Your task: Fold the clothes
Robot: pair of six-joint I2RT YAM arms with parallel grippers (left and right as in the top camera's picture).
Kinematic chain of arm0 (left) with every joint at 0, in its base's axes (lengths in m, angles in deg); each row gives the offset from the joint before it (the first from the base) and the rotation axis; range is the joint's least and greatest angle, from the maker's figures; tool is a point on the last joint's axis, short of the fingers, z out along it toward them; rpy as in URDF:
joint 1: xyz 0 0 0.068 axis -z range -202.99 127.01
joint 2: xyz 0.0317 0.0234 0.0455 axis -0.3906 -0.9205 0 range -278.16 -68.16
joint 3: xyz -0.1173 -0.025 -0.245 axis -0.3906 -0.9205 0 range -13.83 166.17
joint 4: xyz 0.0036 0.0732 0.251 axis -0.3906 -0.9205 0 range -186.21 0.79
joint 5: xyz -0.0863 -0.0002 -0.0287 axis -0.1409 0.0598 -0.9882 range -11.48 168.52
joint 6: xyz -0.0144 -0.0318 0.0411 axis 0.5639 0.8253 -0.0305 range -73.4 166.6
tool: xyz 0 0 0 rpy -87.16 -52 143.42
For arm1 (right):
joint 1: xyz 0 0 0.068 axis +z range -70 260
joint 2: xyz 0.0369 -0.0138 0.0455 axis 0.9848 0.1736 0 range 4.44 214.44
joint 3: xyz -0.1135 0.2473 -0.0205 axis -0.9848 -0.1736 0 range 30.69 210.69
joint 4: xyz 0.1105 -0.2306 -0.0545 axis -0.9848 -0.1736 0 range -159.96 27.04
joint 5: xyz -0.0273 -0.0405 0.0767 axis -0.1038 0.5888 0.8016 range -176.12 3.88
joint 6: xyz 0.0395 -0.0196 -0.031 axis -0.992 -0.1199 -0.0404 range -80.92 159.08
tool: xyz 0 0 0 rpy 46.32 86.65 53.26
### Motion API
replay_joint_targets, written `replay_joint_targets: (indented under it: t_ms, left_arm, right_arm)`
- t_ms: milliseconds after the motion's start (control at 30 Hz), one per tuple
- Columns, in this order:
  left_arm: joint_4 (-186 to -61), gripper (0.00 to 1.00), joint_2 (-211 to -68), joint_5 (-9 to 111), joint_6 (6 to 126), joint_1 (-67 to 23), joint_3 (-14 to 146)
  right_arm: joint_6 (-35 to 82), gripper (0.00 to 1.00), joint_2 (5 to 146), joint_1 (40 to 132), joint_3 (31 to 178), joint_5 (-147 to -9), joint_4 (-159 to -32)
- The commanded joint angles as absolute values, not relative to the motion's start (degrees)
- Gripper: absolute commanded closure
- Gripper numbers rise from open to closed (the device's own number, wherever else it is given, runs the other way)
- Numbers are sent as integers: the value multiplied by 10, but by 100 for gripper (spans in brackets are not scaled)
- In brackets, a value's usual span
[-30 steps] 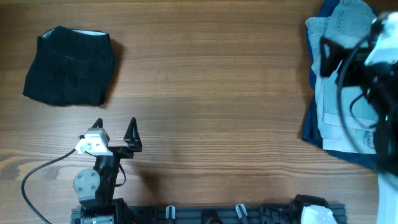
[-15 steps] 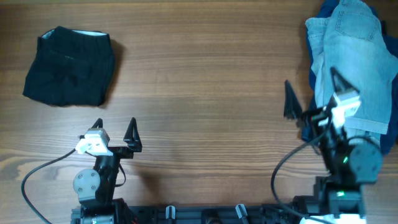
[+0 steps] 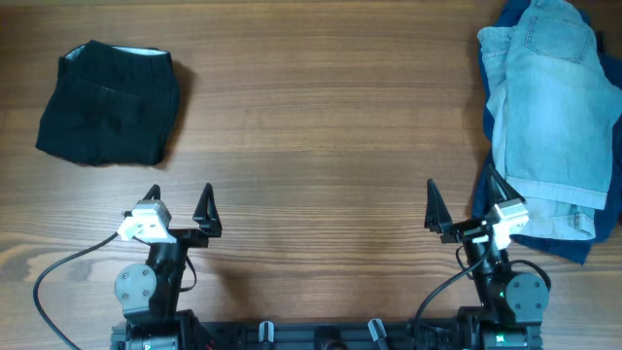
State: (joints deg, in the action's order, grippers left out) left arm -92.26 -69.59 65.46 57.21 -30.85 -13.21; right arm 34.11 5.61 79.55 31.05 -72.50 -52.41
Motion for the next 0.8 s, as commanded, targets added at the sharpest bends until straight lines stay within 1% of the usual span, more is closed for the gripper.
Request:
replay_joint_targets:
  t_ms: [0, 33, 67, 100, 133, 200, 767]
  left_arm:
    - [-925, 0, -691, 661, 574, -305, -135]
    - [-925, 0, -691, 661, 573, -305, -135]
    - [-925, 0, -691, 661, 574, -305, -135]
    - [-925, 0, -691, 661, 574, -305, -135]
    - [-925, 0, -691, 661, 574, -305, -135]
    - [-925, 0, -691, 661, 574, -305, -135]
    - [-925, 0, -691, 661, 574, -305, -135]
  right_arm:
    - [329, 0, 46, 798, 310, -742, -565]
    - [326, 0, 46, 798, 310, -747, -585]
    - [300, 0, 46, 798, 310, -772, -612]
    - [273, 0, 46, 798, 310, -796, -628]
    - [272, 0, 46, 798, 310, -815, -629]
    - [284, 0, 47, 798, 310, -805, -628]
    - [280, 0, 52, 798, 310, -802, -626]
